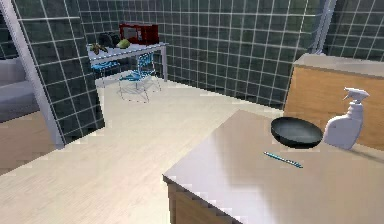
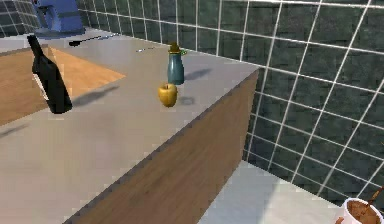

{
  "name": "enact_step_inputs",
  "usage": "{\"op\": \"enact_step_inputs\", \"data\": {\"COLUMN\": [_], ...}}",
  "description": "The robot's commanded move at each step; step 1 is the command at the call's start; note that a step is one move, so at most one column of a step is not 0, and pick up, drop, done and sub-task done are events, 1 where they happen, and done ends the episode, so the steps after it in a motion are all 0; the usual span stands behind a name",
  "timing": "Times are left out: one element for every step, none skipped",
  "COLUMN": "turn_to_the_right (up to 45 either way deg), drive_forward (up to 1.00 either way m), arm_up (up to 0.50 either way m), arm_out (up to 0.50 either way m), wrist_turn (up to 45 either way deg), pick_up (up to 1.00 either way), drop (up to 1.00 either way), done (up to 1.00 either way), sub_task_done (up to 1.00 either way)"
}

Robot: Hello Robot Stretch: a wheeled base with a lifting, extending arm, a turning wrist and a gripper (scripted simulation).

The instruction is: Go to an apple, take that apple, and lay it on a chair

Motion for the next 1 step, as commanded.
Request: {"op": "enact_step_inputs", "data": {"turn_to_the_right": [0.0], "drive_forward": [0.00], "arm_up": [0.50], "arm_out": [0.00], "wrist_turn": [0.0], "pick_up": [0.00], "drop": [0.00], "done": [0.00], "sub_task_done": [0.00]}}
